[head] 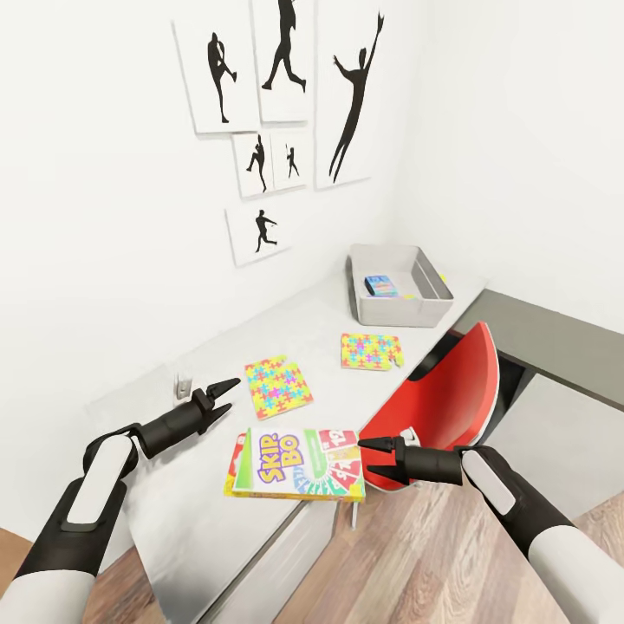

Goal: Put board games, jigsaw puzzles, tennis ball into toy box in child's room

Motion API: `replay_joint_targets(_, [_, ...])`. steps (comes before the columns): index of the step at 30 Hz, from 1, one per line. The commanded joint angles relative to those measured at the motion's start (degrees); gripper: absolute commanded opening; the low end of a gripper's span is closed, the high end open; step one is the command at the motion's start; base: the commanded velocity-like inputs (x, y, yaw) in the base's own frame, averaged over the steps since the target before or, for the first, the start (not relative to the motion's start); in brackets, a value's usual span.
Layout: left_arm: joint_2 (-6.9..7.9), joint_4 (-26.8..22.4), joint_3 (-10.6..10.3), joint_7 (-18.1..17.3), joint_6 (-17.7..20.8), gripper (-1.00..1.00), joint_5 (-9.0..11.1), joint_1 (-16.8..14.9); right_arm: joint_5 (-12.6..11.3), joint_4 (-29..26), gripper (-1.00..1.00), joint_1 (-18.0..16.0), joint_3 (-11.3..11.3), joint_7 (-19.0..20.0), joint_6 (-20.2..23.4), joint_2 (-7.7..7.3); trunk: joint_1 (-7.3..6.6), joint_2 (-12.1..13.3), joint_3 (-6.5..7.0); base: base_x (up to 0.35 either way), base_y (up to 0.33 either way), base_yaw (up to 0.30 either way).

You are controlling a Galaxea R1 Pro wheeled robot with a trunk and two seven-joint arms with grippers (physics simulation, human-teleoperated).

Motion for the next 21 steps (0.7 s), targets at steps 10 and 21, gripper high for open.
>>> replay_joint_targets(10, [-0.01, -0.01, 0.11, -0.43, 0.23, 1.0, -0.15, -0.02, 0.16, 0.01, 1.0, 0.01, 0.18, 0.25, 0.04, 0.11, 0.0, -0.03, -0.05, 0.0, 0.0, 0.023])
replay_joint_targets(21, [-0.01, -0.01, 0.16, -0.45, 0.22, 1.0, -0.09, -0.02, 0.21, 0.28, 1.0, 0.03, 0.38, 0.18, 0.04, 0.18, 0.0, -0.03, -0.05, 0.0, 0.0, 0.175])
